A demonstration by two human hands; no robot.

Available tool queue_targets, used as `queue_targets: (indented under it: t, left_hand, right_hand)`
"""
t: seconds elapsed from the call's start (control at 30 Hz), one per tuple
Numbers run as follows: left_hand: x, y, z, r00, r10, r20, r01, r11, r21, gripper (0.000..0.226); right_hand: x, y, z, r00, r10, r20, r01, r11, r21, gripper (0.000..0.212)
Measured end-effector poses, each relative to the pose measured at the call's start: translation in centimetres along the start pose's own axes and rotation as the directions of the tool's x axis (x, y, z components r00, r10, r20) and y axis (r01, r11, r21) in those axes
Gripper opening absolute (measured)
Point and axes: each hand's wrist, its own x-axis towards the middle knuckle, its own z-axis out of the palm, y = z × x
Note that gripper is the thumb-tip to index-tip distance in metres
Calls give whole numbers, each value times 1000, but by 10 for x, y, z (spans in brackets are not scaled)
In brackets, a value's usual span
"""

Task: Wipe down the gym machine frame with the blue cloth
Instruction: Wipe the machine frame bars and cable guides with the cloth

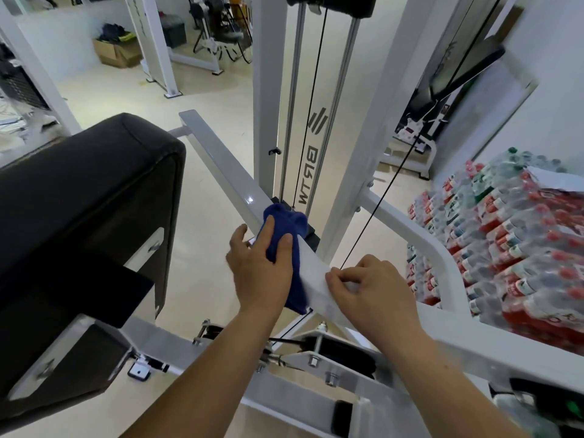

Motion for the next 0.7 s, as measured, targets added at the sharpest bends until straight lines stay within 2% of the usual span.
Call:
queue_targets:
  t: [0.07,0.17,0.3,0.4,0.5,0.57,0.7]
  left_hand:
    - [-4,-5,-3,999,38,-11,-37,996,81,49]
    - [-11,-3,-1,995,63,76,-63,998,3,51]
    - [14,6,2,998,45,49,-47,999,26,50]
    - [15,8,6,993,82,81,-89,993,79,51]
    - [-16,0,6,976,165,143,-166,986,-6,52]
    - [-17,-8,0,970,171,170,-160,984,-75,52]
    - [33,-15,-4,984,61,168,-45,994,-101,51]
  right_hand:
    - [1,0,1,1000,3,-3,-3,1000,-3,36]
    - [6,-2,2,1000,14,7,-14,1000,-16,39]
    - [15,-10,-1,998,-37,52,43,993,-114,44]
    - [18,-12,5,983,-179,45,179,984,1,40]
    - [19,-10,20,955,-290,64,279,950,142,32]
    - [23,-6,23,954,-289,79,268,941,208,30]
    - [32,-1,16,951,-242,191,192,949,248,37]
